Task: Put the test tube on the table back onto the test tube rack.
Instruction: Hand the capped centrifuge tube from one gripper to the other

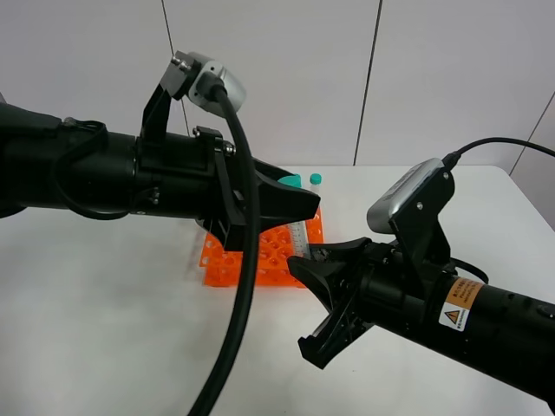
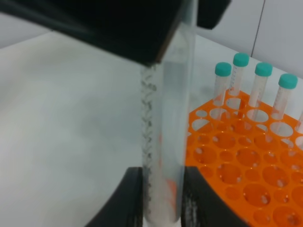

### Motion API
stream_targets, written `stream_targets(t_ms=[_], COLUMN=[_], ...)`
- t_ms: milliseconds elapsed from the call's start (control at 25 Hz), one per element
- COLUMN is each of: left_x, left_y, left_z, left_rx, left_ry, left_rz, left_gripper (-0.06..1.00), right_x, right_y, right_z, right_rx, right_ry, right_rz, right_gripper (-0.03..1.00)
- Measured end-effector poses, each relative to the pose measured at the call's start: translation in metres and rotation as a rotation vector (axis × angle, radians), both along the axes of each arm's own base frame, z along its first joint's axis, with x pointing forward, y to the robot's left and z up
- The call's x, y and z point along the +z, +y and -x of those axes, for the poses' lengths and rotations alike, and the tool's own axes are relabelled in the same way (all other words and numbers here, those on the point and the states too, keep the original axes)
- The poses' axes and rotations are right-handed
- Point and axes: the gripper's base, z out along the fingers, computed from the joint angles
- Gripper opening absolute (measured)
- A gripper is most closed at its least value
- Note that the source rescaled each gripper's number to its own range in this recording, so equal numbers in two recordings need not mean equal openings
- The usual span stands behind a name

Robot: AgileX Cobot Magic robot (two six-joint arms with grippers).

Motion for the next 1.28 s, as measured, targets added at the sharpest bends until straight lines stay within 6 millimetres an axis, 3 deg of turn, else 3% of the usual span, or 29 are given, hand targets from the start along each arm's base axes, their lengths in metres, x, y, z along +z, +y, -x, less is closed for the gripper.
stream_targets(t_ms=[240, 320, 880, 960, 1120, 1200, 1280], left_x=[0.0002, 0.0002, 0.0002, 0.0002, 0.0002, 0.0002, 0.0002], left_y=[-0.0007, -0.0006, -0.0006, -0.0007, -0.0008, -0.0008, -0.0008], left_z=[0.0014, 0.0011, 0.0011, 0.0014, 0.0016, 0.0016, 0.0017], left_rx=[-0.018, -0.015, -0.016, -0.02, -0.023, -0.023, -0.024], left_ry=[0.0, -0.001, -0.004, -0.004, -0.005, -0.005, -0.006], left_rz=[0.003, 0.002, 0.0, 0.001, 0.001, 0.001, 0.0], left_gripper=[0.15, 0.0, 0.0, 0.0, 0.0, 0.0, 0.0], right_x=[0.0005, 0.0005, 0.0005, 0.0007, 0.0022, 0.0029, 0.0036], right_y=[0.0, 0.0, 0.0, 0.0, -0.0001, -0.0001, -0.0001], right_z=[-0.0002, -0.0002, -0.0002, -0.0003, -0.001, -0.0013, -0.0015], right_rx=[-0.002, -0.002, 0.006, 0.006, 0.002, -0.001, -0.003], right_ry=[-0.004, -0.004, -0.021, -0.026, -0.042, -0.048, -0.054], right_rz=[-0.004, -0.004, 0.013, 0.015, 0.007, 0.001, -0.004], right_gripper=[0.02, 0.02, 0.03, 0.17, 0.69, 0.79, 0.84])
